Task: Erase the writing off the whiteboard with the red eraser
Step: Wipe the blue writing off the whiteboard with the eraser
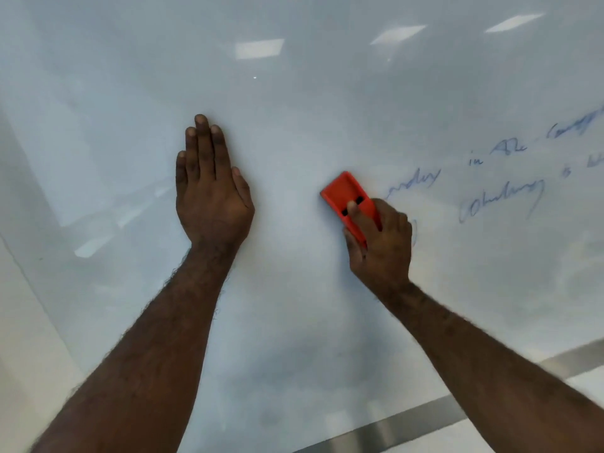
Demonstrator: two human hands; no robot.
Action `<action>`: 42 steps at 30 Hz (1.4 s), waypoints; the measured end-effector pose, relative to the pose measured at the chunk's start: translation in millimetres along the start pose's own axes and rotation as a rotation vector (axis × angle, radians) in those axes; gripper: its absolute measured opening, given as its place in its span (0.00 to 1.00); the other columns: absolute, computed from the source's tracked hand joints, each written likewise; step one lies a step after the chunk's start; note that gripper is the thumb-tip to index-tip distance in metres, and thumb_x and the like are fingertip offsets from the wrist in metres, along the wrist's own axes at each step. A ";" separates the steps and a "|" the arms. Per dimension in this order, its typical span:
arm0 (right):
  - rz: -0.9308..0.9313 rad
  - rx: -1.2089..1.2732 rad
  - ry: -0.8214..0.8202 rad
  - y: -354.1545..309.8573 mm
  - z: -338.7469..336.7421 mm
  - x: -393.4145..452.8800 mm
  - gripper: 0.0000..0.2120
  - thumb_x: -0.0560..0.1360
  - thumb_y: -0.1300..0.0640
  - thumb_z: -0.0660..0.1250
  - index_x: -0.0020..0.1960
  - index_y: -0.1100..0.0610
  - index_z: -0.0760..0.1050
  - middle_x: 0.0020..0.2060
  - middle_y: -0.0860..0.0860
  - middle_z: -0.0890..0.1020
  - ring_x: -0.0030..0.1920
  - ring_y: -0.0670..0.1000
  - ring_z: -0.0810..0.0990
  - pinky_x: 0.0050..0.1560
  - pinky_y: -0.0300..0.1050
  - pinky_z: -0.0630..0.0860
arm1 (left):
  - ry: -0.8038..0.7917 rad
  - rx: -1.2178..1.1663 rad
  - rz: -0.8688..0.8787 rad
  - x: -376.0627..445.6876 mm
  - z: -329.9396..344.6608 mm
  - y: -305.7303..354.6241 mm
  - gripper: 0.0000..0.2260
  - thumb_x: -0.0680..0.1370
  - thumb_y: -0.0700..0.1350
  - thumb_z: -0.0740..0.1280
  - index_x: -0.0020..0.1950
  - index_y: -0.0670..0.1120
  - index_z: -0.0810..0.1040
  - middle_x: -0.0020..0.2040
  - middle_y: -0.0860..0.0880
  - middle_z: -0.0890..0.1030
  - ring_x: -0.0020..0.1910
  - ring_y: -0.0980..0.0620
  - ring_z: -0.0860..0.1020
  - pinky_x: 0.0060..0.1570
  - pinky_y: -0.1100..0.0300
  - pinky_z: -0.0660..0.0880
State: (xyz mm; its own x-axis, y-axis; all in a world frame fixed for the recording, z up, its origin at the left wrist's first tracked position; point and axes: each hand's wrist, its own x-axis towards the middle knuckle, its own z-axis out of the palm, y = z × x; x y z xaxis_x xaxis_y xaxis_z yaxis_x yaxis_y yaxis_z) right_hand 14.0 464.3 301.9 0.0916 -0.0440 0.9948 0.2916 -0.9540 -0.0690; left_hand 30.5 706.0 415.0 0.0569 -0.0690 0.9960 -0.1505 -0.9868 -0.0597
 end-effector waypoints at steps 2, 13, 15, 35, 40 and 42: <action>-0.082 0.003 -0.130 -7.5 -1.5 -64.8 0.23 0.75 0.53 0.70 0.68 0.47 0.70 0.60 0.61 0.76 0.46 0.62 0.76 0.49 0.52 0.72 | -0.005 -0.020 0.047 2.7 2.2 12.3 0.24 0.84 0.45 0.51 0.80 0.40 0.57 0.80 0.42 0.58 0.79 0.46 0.56 0.77 0.52 0.53; 0.011 -0.130 -0.031 73.7 -36.8 45.6 0.23 0.74 0.53 0.67 0.68 0.51 0.71 0.59 0.61 0.76 0.46 0.63 0.76 0.47 0.54 0.75 | -0.044 -0.085 0.047 20.1 12.2 75.6 0.24 0.84 0.46 0.49 0.80 0.40 0.55 0.80 0.42 0.57 0.80 0.47 0.55 0.78 0.52 0.51; 0.154 -0.145 0.035 93.7 -43.9 86.9 0.25 0.75 0.50 0.66 0.71 0.52 0.70 0.59 0.60 0.76 0.49 0.62 0.76 0.49 0.54 0.74 | -0.044 -0.076 0.040 19.4 13.4 78.0 0.24 0.84 0.46 0.49 0.80 0.40 0.55 0.80 0.42 0.56 0.80 0.46 0.54 0.78 0.53 0.50; 0.161 -0.010 0.021 123.3 -37.4 25.7 0.19 0.78 0.46 0.64 0.69 0.47 0.71 0.54 0.53 0.74 0.49 0.58 0.74 0.49 0.49 0.72 | -0.011 -0.057 0.049 17.2 17.1 77.6 0.24 0.85 0.47 0.47 0.81 0.41 0.54 0.81 0.43 0.55 0.80 0.47 0.53 0.78 0.53 0.49; 0.651 -0.021 0.165 222.9 -65.1 23.3 0.26 0.77 0.52 0.66 0.73 0.60 0.67 0.59 0.65 0.73 0.59 0.65 0.73 0.63 0.55 0.71 | -0.017 -0.053 0.042 17.2 17.6 79.8 0.24 0.85 0.46 0.48 0.81 0.41 0.54 0.81 0.43 0.55 0.80 0.48 0.53 0.78 0.54 0.48; 0.956 0.013 0.213 225.7 -63.3 26.7 0.28 0.76 0.50 0.64 0.73 0.57 0.66 0.62 0.65 0.72 0.61 0.66 0.72 0.63 0.55 0.70 | -0.017 -0.049 0.039 17.7 17.9 80.5 0.24 0.85 0.46 0.47 0.81 0.41 0.54 0.81 0.43 0.55 0.80 0.47 0.53 0.78 0.54 0.48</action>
State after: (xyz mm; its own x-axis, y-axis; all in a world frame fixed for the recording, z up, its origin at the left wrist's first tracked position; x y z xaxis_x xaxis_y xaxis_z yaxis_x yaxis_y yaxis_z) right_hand 22.0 229.0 317.6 0.1212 -0.8505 0.5118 0.1946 -0.4852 -0.8525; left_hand 37.0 622.7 426.5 0.0665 -0.1097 0.9917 -0.2009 -0.9751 -0.0944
